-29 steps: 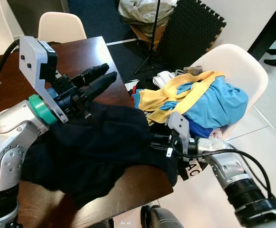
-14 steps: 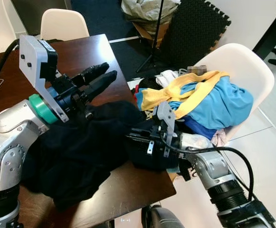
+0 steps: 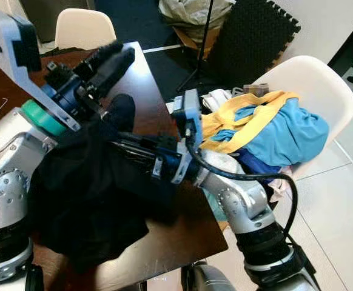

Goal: Hang hanger

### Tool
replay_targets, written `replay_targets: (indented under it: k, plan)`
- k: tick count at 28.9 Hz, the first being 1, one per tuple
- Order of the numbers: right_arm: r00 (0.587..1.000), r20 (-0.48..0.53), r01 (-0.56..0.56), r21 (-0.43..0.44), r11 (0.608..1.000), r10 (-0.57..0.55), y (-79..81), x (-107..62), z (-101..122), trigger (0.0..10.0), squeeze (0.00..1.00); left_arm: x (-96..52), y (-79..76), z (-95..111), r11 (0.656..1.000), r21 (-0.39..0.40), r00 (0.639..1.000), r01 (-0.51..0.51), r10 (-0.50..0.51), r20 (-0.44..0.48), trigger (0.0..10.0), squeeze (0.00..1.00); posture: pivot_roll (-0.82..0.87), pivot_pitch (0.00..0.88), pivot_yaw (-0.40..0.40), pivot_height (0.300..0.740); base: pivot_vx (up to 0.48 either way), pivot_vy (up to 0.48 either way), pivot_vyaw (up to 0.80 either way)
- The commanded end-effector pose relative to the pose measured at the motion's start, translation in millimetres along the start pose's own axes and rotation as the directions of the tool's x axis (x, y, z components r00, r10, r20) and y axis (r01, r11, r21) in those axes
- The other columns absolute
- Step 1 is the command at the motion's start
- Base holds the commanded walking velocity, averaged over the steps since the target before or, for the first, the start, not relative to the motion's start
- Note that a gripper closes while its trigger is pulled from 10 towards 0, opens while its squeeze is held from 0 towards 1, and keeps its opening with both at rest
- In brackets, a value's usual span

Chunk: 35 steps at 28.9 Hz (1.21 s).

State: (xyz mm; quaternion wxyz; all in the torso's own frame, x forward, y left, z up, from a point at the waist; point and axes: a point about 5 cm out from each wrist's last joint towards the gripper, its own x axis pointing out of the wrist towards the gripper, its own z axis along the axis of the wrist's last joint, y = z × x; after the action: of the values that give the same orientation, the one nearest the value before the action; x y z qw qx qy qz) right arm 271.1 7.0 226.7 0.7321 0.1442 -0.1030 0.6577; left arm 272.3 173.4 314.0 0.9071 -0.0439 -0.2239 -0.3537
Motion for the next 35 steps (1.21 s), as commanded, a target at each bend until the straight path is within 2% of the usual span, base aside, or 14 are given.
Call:
replay_targets:
  k: [1,5,7,8,9,10,14,15,17,18,23,24,31,35]
  plan:
    - [0.997,-0.069,-0.036,0.035,0.999,0.038,7.0,15.2,-15,10.0,0.00,0.5,-1.0,14,1.000,-0.019,0.997,0.009,-0.008,0.077,10.0,0.00,0.03,0.089,0.034,0.740,0.000,0.000,0.00]
    - [0.989,-0.143,-0.026,0.038,0.999,0.031,6.4,15.5,-29,10.0,0.00,0.7,-1.3,17,1.000,-0.024,0.996,0.012,-0.009,0.092,10.0,0.00,0.03,0.089,0.034,0.740,0.000,0.000,0.00]
    - [0.859,-0.500,0.040,-0.159,0.986,-0.115,-2.1,-4.4,-102,10.0,0.00,0.3,-1.6,13,1.000,-0.018,0.997,0.004,-0.003,0.076,10.0,0.00,0.04,0.091,0.030,0.740,0.000,0.000,0.00]
    - [0.859,-0.500,0.040,-0.159,0.986,-0.115,-2.1,-4.4,-102,10.0,0.00,0.3,-1.6,13,1.000,-0.018,0.997,0.004,-0.003,0.076,10.0,0.00,0.04,0.091,0.030,0.740,0.000,0.000,0.00]
    - [0.802,-0.575,0.032,-0.228,0.973,-0.162,-2.8,-14.3,-121,10.0,0.00,0.0,-1.8,11,1.000,-0.015,0.998,0.001,0.000,0.065,10.0,0.00,0.04,0.091,0.030,0.740,0.000,0.000,0.00]
    - [0.775,-0.603,0.030,-0.263,0.964,-0.189,-2.7,-20.2,-130,10.0,0.00,-0.3,-2.2,9,1.000,-0.012,0.998,0.000,0.001,0.057,10.0,0.00,0.04,0.092,0.029,0.740,0.000,0.000,0.00]
    - [0.793,-0.549,0.108,-0.304,0.947,-0.266,-9.4,-20.9,-122,10.0,0.00,-1.2,-2.8,7,1.000,-0.009,0.999,-0.001,0.001,0.044,10.0,0.00,0.04,0.092,0.029,0.740,0.000,0.000,0.00]
    - [0.791,-0.522,0.141,-0.353,0.925,-0.319,-15.9,-22.3,-115,10.0,0.56,-1.3,-2.8,6,1.000,-0.010,0.999,-0.002,0.002,0.040,10.0,0.00,0.04,0.092,0.029,0.740,0.000,0.000,0.00]
    - [0.791,-0.522,0.141,-0.353,0.925,-0.319,-15.9,-22.3,-115,10.0,0.56,-1.3,-2.8,6,1.000,-0.010,0.999,-0.002,0.002,0.040,10.0,0.00,0.04,0.092,0.029,0.740,0.000,0.000,0.00]
    - [0.788,-0.498,0.170,-0.391,0.904,-0.363,-22.2,-24.2,-109,10.0,1.00,-1.3,-2.8,5,1.000,-0.010,0.999,-0.002,0.003,0.038,10.0,0.00,0.04,0.092,0.029,0.740,0.000,0.000,0.00]
    - [0.897,-0.259,0.282,-0.291,0.914,-0.359,-31.1,-24.4,-54,10.0,1.00,-0.1,-2.6,3,1.000,-0.016,1.000,0.003,-0.002,0.029,10.0,0.00,0.03,0.094,0.034,0.740,0.000,0.000,0.00]
    - [0.932,-0.195,0.260,-0.224,0.939,-0.305,-27.3,-26.2,-38,10.0,0.00,-0.2,-2.7,3,1.000,-0.018,1.000,0.004,-0.004,0.029,10.0,0.00,0.03,0.093,0.035,0.740,0.000,0.000,0.00]
    - [0.997,-0.021,0.074,-0.083,0.994,-0.076,-8.7,-43.5,8,10.0,0.00,0.1,-4.4,-1,1.000,-0.016,1.000,0.006,-0.006,0.009,10.0,0.00,0.03,0.093,0.037,0.740,0.000,0.000,0.00]
    - [0.997,0.004,0.072,-0.085,0.994,-0.072,-7.8,-50.6,16,10.0,0.00,1.0,-5.5,-5,1.000,-0.008,1.000,0.002,-0.002,-0.005,10.0,0.00,0.03,0.093,0.037,0.740,0.000,0.000,0.00]
